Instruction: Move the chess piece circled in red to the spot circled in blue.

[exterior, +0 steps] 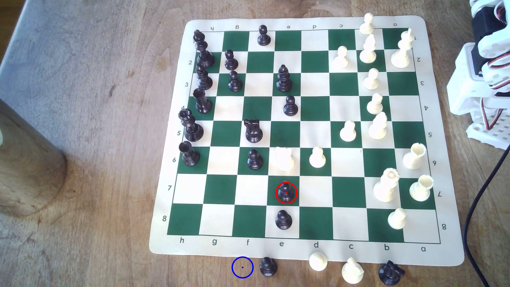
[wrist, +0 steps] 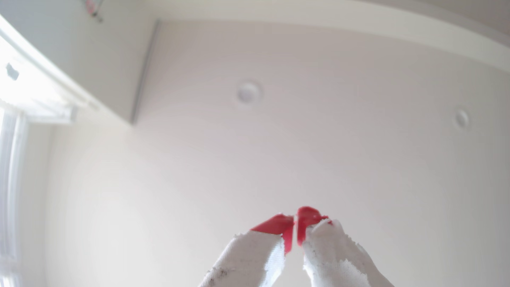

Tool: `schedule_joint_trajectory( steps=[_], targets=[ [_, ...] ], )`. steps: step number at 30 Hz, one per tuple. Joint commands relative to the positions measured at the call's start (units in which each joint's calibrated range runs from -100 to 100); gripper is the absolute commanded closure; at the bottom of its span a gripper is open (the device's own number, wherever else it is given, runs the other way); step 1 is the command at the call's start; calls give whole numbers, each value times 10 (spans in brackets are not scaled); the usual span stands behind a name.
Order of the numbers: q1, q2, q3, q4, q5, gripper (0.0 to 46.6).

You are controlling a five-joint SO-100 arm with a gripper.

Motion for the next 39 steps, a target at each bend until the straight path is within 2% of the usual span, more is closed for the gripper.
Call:
schedule_joint_trajectory(
  steps=[1, 9, 18, 21, 23, 27, 28, 31, 32, 36, 37, 39],
  targets=[
    [-6, -2, 12, -7, 1, 464],
    [-14, -2, 12, 36, 1, 464],
    [-50, -1, -26, 299, 1, 464],
    [-74, -1, -66, 447, 0, 464],
    [-72, -1, -112, 599, -2, 464],
    [-64, -1, -170, 765, -2, 464],
    [-67, 0, -203, 864, -3, 464],
    [-67, 0, -227, 952, -4, 464],
    [-68, 0, -256, 1040, -4, 464],
    [-77, 6, -308, 1197, -6, 464],
    [-82, 44, -365, 1321, -34, 464],
    [-89, 88, -423, 1421, -42, 464]
  ],
)
